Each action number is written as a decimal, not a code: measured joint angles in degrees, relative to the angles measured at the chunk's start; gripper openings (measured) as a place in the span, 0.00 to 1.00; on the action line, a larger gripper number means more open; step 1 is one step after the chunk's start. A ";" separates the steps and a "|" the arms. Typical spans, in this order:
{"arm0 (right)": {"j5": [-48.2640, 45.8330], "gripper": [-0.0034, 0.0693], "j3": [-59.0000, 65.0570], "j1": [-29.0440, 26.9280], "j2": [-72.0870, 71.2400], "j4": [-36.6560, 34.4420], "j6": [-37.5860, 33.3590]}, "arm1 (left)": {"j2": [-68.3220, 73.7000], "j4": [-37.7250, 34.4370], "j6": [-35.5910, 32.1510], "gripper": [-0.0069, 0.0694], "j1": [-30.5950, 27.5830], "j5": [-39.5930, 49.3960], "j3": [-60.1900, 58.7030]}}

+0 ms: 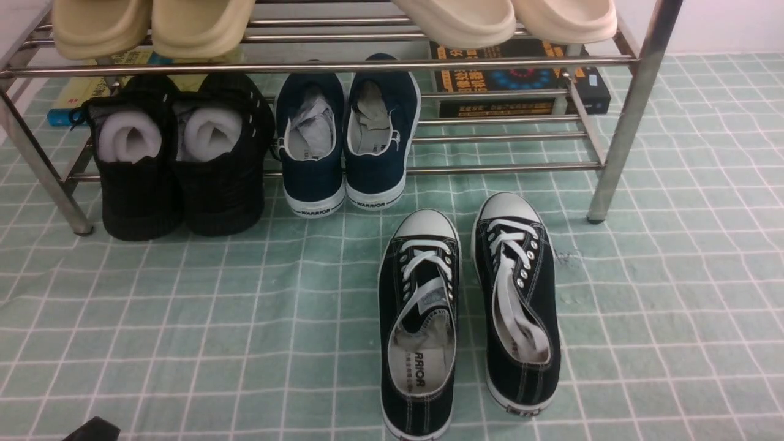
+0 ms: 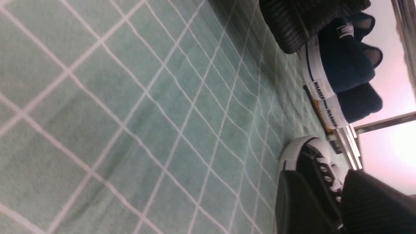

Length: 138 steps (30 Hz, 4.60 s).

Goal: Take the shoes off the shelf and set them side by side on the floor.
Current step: 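Grasp the leftmost shoe on the bottom shelf of the shoe rack with the left gripper, then set the held shoe down on the floor in front of the rack with the left gripper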

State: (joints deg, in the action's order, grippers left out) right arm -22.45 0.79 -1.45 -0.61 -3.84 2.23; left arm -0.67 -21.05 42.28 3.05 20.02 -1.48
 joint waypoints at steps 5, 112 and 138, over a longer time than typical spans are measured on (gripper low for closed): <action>0.00 0.36 0.00 0.00 0.00 0.00 0.00 | 0.00 -0.10 1.22 0.41 0.00 -2.32 0.00; 0.00 0.37 0.00 0.19 0.00 0.00 0.00 | 67.67 43.10 8.10 0.11 0.00 22.02 42.79; 0.00 0.37 0.00 0.19 0.00 0.00 0.00 | 64.52 41.96 6.03 0.58 0.00 28.32 48.89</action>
State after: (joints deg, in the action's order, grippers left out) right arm -22.45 0.79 -1.27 -0.61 -3.84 2.23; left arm 63.86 20.91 48.31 3.05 48.35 47.41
